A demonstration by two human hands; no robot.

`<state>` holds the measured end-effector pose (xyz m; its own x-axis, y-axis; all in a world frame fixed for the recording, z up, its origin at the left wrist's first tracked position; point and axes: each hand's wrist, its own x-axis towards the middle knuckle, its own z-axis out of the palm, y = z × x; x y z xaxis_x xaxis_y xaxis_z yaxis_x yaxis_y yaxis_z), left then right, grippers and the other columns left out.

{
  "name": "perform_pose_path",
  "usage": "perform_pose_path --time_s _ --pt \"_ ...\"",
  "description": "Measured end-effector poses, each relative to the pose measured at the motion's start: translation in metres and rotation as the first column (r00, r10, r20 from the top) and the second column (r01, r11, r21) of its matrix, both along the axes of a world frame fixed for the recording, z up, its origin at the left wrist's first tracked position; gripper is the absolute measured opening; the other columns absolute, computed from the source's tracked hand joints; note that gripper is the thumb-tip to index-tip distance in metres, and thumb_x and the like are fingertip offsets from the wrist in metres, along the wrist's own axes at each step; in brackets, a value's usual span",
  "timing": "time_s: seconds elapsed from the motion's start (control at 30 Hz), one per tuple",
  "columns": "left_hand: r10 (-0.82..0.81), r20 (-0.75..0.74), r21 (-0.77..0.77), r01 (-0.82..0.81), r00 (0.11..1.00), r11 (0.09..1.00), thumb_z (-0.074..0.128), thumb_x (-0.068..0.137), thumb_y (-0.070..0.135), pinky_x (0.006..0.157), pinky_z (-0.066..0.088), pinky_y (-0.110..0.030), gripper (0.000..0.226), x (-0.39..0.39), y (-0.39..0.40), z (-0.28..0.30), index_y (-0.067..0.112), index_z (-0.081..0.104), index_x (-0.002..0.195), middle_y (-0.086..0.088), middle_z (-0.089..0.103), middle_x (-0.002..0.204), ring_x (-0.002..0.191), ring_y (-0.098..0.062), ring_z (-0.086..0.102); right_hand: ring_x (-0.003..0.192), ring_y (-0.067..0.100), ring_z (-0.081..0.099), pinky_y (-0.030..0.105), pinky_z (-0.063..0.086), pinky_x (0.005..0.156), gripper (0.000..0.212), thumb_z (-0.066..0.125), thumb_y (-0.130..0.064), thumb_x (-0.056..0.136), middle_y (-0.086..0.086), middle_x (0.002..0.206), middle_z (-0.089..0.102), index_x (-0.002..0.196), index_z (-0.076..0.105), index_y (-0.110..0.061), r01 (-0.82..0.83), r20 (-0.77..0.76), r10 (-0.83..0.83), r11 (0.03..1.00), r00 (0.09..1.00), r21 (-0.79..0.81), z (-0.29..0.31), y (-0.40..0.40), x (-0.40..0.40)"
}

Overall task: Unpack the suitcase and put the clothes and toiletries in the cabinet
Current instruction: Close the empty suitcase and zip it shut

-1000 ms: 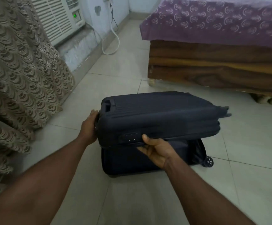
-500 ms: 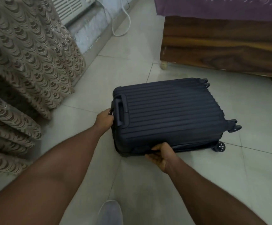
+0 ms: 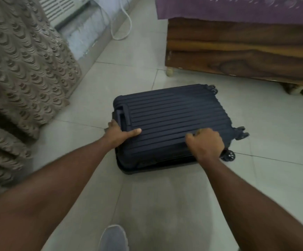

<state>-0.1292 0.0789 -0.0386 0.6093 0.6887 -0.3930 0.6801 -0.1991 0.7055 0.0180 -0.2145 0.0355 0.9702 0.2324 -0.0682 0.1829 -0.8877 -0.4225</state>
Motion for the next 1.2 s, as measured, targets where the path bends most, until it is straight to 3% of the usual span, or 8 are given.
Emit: perform_pose_path --time_s 0.13,0.27,0.57,0.67,0.77,0.93,1.07,1.2 --pt "0.054 -0.121 -0.005 -0.055 0.991 0.998 0.086 0.021 0.089 0.116 0.042 -0.051 0.172 0.016 0.011 -0.016 0.021 0.014 0.162 -0.008 0.032 0.163 0.145 -0.032 0.041 0.112 0.033 0.056 0.043 0.051 0.083 0.039 0.053 -0.050 0.085 0.009 0.112 0.065 0.102 0.064 -0.017 -0.068 0.130 0.066 0.998 0.989 0.013 -0.014 -0.015 0.061" --pt "-0.027 -0.066 -0.049 0.024 0.997 0.999 0.092 0.028 0.080 0.111 0.048 -0.046 0.156 0.007 0.026 -0.031 0.024 0.026 0.157 0.000 0.051 0.151 0.132 -0.025 0.055 0.134 0.042 0.043 0.059 0.030 0.111 0.093 0.048 -0.080 0.078 0.018 0.144 0.049 0.149 0.034 -0.022 -0.039 -0.070 0.028 0.986 0.997 -0.161 -0.034 -0.035 0.108" --pt "-0.003 0.081 0.024 0.001 0.997 1.000 0.087 0.044 0.076 0.113 0.045 -0.048 0.125 0.022 0.049 0.006 0.034 0.038 0.151 -0.001 0.056 0.145 0.128 -0.028 0.057 0.102 0.040 0.067 0.047 0.056 0.086 0.089 0.048 -0.087 0.078 0.016 0.115 0.068 0.123 0.048 -0.010 -0.069 -0.077 0.056 0.981 0.996 -0.181 -0.018 -0.040 0.051" --pt "-0.086 -0.080 0.251 0.104 0.993 0.962 0.075 0.047 0.091 0.119 0.036 -0.055 0.134 0.028 0.052 0.018 0.034 0.027 0.159 -0.009 0.037 0.161 0.144 -0.037 0.041 0.105 0.038 0.068 0.043 0.056 0.084 0.089 0.055 -0.085 0.080 0.015 0.115 0.069 0.121 0.051 -0.006 -0.104 -0.137 0.089 0.989 0.987 -0.108 -0.022 -0.037 0.011" --pt "-0.194 -0.262 0.333 0.277 0.945 0.901 0.075 0.072 0.076 0.124 0.014 -0.063 0.120 0.037 0.025 0.038 0.030 0.015 0.165 -0.011 0.004 0.173 0.157 -0.041 0.003 0.103 0.037 0.070 0.039 0.055 0.081 0.084 0.062 -0.081 0.078 0.013 0.110 0.071 0.116 0.053 -0.006 -0.113 -0.246 0.103 0.993 0.964 -0.027 -0.024 -0.018 -0.027" --pt "-0.352 -0.404 0.287 0.482 0.844 0.828 0.068 0.068 0.086 0.120 -0.003 -0.070 0.132 0.053 -0.031 0.049 0.027 0.002 0.165 -0.009 -0.016 0.172 0.155 -0.045 -0.017 0.089 0.030 0.071 0.033 0.051 0.070 0.063 0.046 -0.077 0.091 0.007 0.095 0.071 0.093 0.065 -0.016 -0.322 -0.074 0.315 0.902 0.946 -0.286 -0.005 0.011 -0.042" --pt "-0.427 -0.412 0.307 0.564 0.805 0.766 0.066 0.066 0.089 0.122 -0.002 -0.069 0.136 0.052 -0.062 0.052 0.025 -0.001 0.165 -0.010 -0.016 0.172 0.156 -0.039 -0.016 0.106 0.033 0.062 0.039 0.048 0.077 0.046 0.054 -0.056 0.097 0.010 0.113 0.063 0.114 0.057 -0.014 -0.335 0.138 0.359 0.927 0.923 -0.171 -0.006 0.024 -0.002" --pt "-0.548 -0.449 0.301 0.696 0.706 0.651 0.058 0.050 0.102 0.122 -0.008 -0.068 0.152 0.033 -0.108 0.051 0.027 -0.011 0.164 -0.008 -0.027 0.169 0.154 -0.034 -0.026 0.127 0.035 0.049 0.053 0.044 0.101 0.069 0.046 -0.067 0.097 0.011 0.140 0.052 0.147 0.039 -0.019 -0.391 -0.012 0.391 0.918 0.920 -0.070 -0.036 0.019 0.020"
